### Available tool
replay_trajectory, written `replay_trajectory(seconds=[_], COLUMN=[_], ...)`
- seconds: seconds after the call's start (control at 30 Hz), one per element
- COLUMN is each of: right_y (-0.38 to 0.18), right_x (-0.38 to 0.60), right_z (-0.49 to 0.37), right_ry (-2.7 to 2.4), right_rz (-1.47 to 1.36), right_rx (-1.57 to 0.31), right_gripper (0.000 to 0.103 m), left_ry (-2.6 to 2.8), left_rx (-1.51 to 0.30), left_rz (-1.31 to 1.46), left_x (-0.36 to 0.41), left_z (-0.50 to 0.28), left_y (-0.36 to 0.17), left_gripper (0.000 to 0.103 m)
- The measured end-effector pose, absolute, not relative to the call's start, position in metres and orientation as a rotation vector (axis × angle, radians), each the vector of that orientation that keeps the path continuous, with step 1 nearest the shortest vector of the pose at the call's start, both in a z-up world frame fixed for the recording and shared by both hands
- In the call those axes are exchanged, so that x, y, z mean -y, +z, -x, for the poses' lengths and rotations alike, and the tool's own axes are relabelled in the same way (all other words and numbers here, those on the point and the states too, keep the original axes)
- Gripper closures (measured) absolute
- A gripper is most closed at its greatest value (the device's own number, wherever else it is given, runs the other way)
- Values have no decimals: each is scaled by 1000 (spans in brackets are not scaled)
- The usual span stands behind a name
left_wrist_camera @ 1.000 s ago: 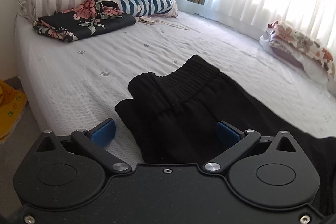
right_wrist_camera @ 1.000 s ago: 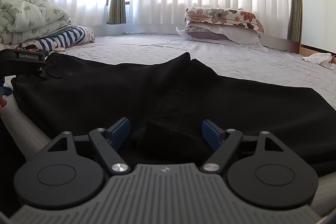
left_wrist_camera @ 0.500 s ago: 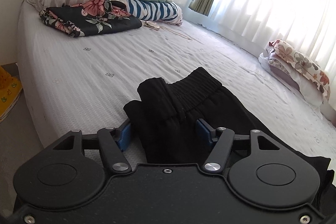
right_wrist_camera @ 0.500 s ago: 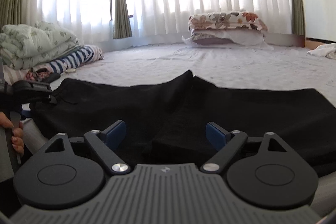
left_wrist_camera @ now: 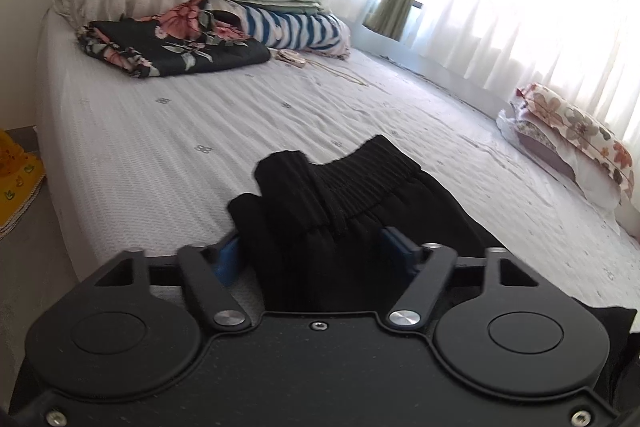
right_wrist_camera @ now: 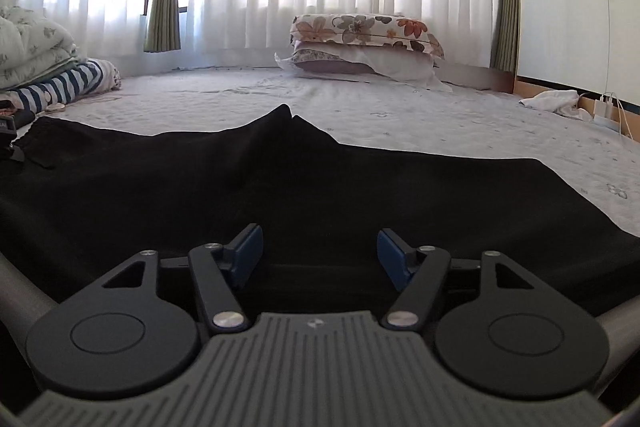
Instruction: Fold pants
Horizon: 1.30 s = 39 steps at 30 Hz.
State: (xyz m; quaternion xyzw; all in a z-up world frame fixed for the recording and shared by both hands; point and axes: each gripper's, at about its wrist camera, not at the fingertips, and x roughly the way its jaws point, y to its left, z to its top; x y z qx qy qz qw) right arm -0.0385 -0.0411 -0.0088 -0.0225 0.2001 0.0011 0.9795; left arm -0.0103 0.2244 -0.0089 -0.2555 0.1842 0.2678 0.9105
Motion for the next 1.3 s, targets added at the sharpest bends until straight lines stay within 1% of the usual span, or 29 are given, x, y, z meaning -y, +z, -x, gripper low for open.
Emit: replay_trajectory(seconds=[0.03,0.1,0.17,0.2,0.27,0.47,0.6,0.73,0.8,0.87,0.9,0.93,1.0,1.03,1.07,1.1,1.13,1.17,1.2,1.3], right_y=[-9,-9,-8,-6,-1,17,36,51,54,52,50,47,40,35,31,28,25,25,24,23], right_x=[40,41,45,47,57,104,146,192,211,226,231,236,243,245,245,245,244,241,239,225], right_z=[38,38,39,39,41,54,57,61,64,67,68,69,70,71,72,72,72,71,71,63], right_ry=[11,28,69,88,113,82,44,23,-17,-66,-90,-112,-136,-136,-127,-111,-91,-70,-49,7], right_rz=[48,42,27,19,-27,-204,-272,-358,-385,-395,-395,-395,-393,-395,-401,-413,-426,-435,-441,-455], right_rx=[-404,-407,-412,-414,-417,-401,-407,-409,-408,-412,-419,-433,-475,-492,-505,-511,-510,-505,-500,-508], right_gripper=[34,34,34,32,25,22,18,17,17,17,17,17,17,17,17,16,15,12,11,10], left_ry=[564,568,561,558,548,359,109,-188,-319,-431,-472,-494,-507,-517,-539,-559,-565,-560,-547,-457], left_rx=[-372,-355,-347,-344,-325,-231,-182,-200,-271,-387,-451,-506,-587,-595,-596,-592,-582,-565,-547,-483], left_rz=[541,585,606,598,562,437,364,247,154,51,14,-9,3,37,72,103,120,121,108,83], left_x=[-226,-230,-232,-231,-224,-178,-115,-24,22,66,83,93,102,99,93,85,79,66,55,28], left_z=[12,18,20,21,22,21,17,16,11,4,0,-3,-4,-1,1,4,7,10,14,31], left_y=[-9,-8,-3,0,11,64,100,119,116,102,92,84,68,65,64,64,65,68,72,80], left_gripper=[55,71,80,83,85,87,87,86,84,81,78,76,68,65,54,46,44,38,35,33])
